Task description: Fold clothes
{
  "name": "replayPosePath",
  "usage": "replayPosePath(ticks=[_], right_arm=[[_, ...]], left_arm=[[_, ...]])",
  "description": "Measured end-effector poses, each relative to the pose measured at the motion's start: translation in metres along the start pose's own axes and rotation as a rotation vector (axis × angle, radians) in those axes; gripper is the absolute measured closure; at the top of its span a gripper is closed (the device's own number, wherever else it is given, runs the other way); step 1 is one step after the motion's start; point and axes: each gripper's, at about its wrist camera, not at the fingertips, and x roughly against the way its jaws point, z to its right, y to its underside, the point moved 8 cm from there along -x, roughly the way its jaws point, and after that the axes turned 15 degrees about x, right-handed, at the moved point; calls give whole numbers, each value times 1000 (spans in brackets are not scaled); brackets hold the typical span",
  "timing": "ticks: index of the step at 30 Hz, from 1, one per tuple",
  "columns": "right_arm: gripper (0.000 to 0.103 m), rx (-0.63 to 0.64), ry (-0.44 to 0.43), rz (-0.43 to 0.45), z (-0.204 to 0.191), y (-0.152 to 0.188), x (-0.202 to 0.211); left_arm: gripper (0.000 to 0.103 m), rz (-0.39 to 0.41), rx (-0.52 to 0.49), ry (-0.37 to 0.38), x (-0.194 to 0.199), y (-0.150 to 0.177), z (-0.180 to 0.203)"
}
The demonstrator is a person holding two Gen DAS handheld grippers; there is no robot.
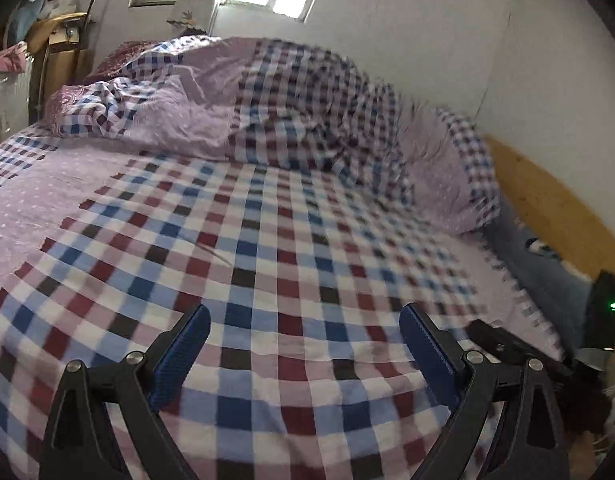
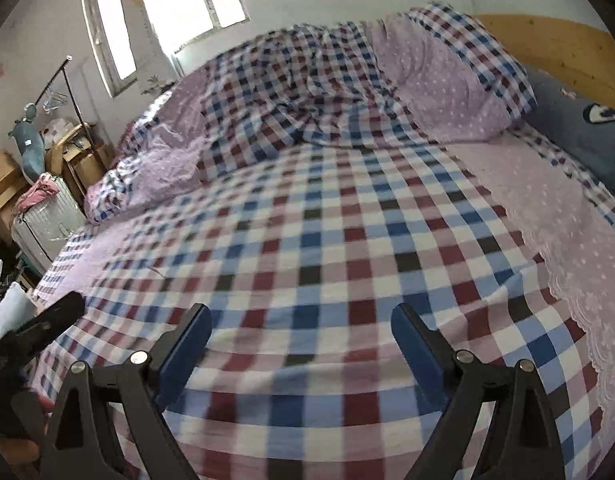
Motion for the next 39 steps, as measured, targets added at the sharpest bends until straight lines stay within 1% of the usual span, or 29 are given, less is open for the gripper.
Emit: replayPosePath(ticks=[5, 13, 16, 18, 21, 26, 39], right_arm=[[9, 14, 3, -72, 4, 16, -22], [8, 115, 3, -118, -3, 25, -40], [3, 110, 29, -129, 6, 32, -45], [3, 99, 27, -161, 10, 38, -51], [2, 98, 26, -174, 12, 41, -55], [0, 128, 52, -200, 10, 44, -61], [0, 124, 53, -199, 12, 45, -65]], left_arm=[[5, -35, -42, -48, -20, 18, 0], [5, -92, -107, -123, -50, 45, 0], [5, -113, -114, -139, -56, 47, -2], [5, -132, -114, -156, -61, 50, -5], [5, -156, -118, -182, -67, 55, -11], [1, -164, -181, -233, -74, 62, -9], [0, -181, -193, -241, -80, 61, -12]])
